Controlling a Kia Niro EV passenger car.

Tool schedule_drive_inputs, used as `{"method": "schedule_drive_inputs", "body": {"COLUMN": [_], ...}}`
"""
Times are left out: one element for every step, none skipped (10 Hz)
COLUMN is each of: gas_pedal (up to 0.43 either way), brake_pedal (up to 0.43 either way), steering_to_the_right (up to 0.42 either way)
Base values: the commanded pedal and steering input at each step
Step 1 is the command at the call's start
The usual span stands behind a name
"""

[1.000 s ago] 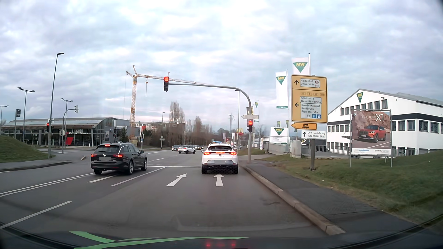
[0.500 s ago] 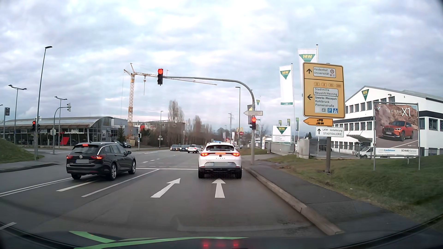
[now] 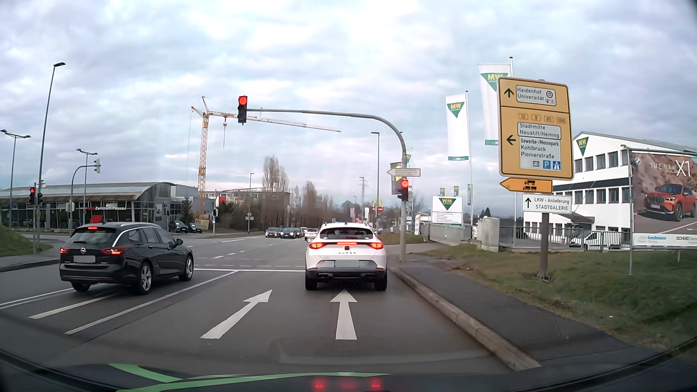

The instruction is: Follow the waypoints while adhering to traffic rules and regulations

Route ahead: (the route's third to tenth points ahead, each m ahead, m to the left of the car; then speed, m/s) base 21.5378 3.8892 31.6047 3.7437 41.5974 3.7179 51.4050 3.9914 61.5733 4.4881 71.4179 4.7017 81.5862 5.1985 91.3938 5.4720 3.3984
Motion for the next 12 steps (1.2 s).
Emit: {"method": "schedule_drive_inputs", "body": {"gas_pedal": [0.0, 0.0, 0.0, 0.0, 0.0, 0.0, 0.0, 0.0, 0.0, 0.0, 0.0, 0.0], "brake_pedal": [0.232, 0.238, 0.238, 0.238, 0.238, 0.238, 0.238, 0.238, 0.238, 0.238, 0.238, 0.238], "steering_to_the_right": [0.005, 0.005, 0.005, 0.005, 0.005, 0.005, 0.006, 0.007, 0.008, 0.009, 0.009, 0.009]}}
